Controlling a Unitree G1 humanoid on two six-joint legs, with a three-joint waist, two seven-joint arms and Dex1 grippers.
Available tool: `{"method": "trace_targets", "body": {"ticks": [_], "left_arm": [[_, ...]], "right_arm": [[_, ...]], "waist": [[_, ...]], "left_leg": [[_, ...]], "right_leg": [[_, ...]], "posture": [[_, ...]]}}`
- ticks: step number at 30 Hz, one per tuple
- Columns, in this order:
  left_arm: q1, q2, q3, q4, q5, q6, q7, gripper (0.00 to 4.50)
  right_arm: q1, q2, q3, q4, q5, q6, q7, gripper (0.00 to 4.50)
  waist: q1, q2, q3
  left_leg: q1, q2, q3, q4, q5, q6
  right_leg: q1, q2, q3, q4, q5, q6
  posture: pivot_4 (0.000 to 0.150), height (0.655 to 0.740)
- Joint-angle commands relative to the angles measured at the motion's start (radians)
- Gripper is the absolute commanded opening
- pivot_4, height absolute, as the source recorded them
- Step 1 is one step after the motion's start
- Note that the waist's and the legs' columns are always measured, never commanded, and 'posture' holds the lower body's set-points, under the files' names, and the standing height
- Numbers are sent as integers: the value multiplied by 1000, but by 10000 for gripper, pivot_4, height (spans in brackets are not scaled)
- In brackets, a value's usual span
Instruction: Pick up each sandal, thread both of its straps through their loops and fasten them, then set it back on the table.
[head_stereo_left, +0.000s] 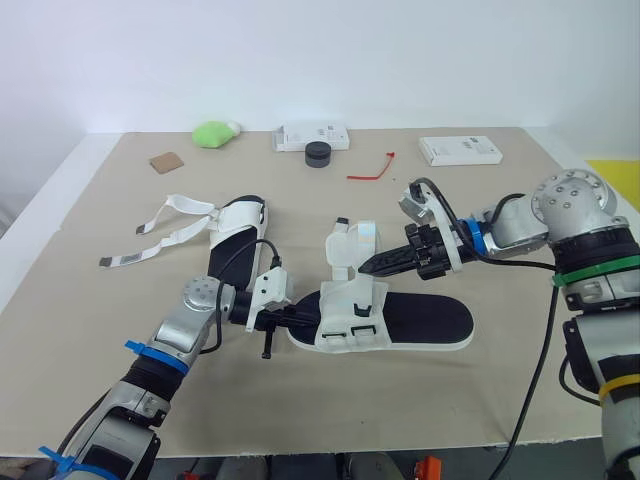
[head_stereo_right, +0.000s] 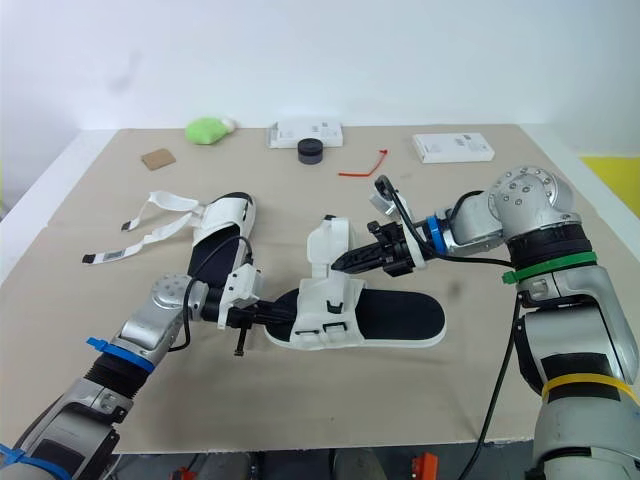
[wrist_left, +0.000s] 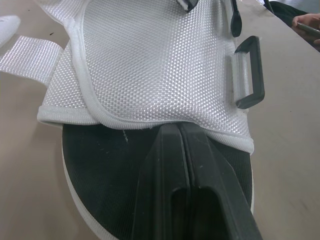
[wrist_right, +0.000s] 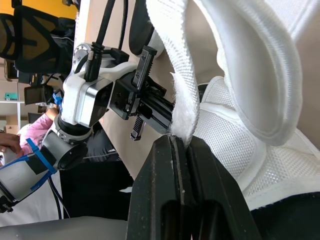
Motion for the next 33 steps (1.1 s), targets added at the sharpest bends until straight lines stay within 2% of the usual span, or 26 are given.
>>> {"method": "trace_targets", "body": {"ticks": [1, 13, 20, 25, 33], "left_arm": [[50, 11, -65, 61, 82, 53, 13, 0], [47, 4, -62, 68, 77, 61, 16, 0], [47, 0, -63, 70, 76, 66, 15, 0], [50, -2, -63, 69, 77, 66, 18, 0], [62, -2, -62, 53, 75, 75, 21, 0]], "right_arm": [[-4, -15, 12, -33, 16, -1, 35, 607], [11, -58, 84, -61, 97, -1, 30, 607], [-17, -40, 122, -29, 61, -1, 30, 607], [37, -24, 178, -83, -16, -1, 8, 607], [119, 2, 183, -197, -145, -1, 16, 607]], "waist": [[0, 0, 0], [0, 0, 0], [0, 0, 0], [0, 0, 0], [0, 4, -5]], "left_leg": [[0, 0, 0, 0, 0, 0], [0, 0, 0, 0, 0, 0], [0, -1, 0, 0, 0, 0], [0, -1, 0, 0, 0, 0], [0, -1, -1, 0, -1, 1]], "right_leg": [[0, 0, 0, 0, 0, 0], [0, 0, 0, 0, 0, 0], [0, 0, 0, 0, 0, 0], [0, -1, 0, 0, 0, 0], [1, 0, 0, 0, 0, 5]], "posture": [[1500, 7400], [1500, 7400], [1500, 7400], [1500, 7400], [1500, 7400]]}}
